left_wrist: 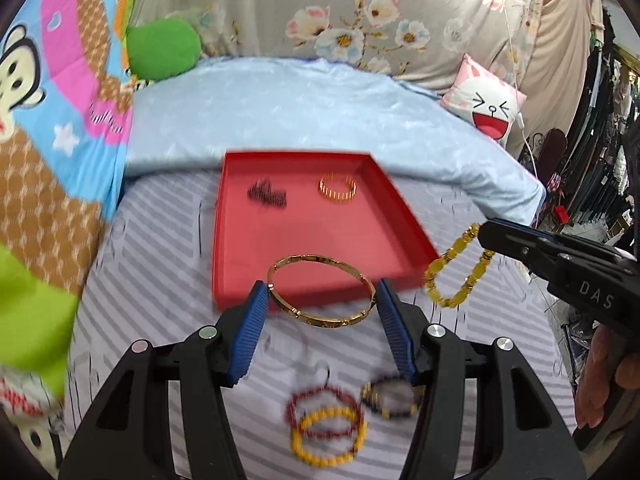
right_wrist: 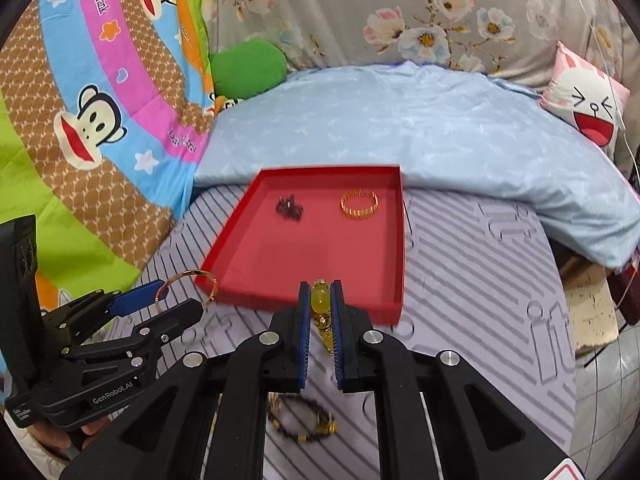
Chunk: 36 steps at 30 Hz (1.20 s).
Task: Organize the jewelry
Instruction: 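Carry both bracelets into the red tray and open both grippers to release them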
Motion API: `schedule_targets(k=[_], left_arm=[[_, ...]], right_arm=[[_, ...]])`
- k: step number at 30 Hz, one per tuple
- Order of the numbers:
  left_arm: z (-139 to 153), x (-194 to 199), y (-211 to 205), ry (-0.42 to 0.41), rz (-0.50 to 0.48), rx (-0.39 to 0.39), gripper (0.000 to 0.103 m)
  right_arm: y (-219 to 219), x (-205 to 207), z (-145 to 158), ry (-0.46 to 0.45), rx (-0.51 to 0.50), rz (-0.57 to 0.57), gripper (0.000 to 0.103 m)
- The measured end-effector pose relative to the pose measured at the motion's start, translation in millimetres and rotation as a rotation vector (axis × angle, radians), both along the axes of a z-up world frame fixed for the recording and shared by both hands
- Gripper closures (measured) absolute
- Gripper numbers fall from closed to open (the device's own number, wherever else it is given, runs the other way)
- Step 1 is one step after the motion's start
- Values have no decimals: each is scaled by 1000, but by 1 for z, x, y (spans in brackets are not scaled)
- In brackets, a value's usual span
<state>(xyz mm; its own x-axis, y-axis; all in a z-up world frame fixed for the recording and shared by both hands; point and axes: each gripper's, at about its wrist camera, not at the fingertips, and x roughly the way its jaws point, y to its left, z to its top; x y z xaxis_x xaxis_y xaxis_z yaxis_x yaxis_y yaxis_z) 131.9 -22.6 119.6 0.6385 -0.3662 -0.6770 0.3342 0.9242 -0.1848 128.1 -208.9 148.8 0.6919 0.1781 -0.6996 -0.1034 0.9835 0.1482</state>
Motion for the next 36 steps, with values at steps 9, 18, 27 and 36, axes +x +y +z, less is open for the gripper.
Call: schedule_targets(k=[9,18,27,36], left_arm=[[2,84,-15,-12,-7,0,50],[-53,152,-19,93,-3,15,50],[-86,170,-21,148,-1,46,50],[-88,171,-19,148,19,44,44]], right_arm=[[1,102,6,-4,79,26,94],[-10,170,-66,145,181,-5,94],[-16,180,-105,198,17,-60,94],[-16,173,-102,156,-35,-75,83]])
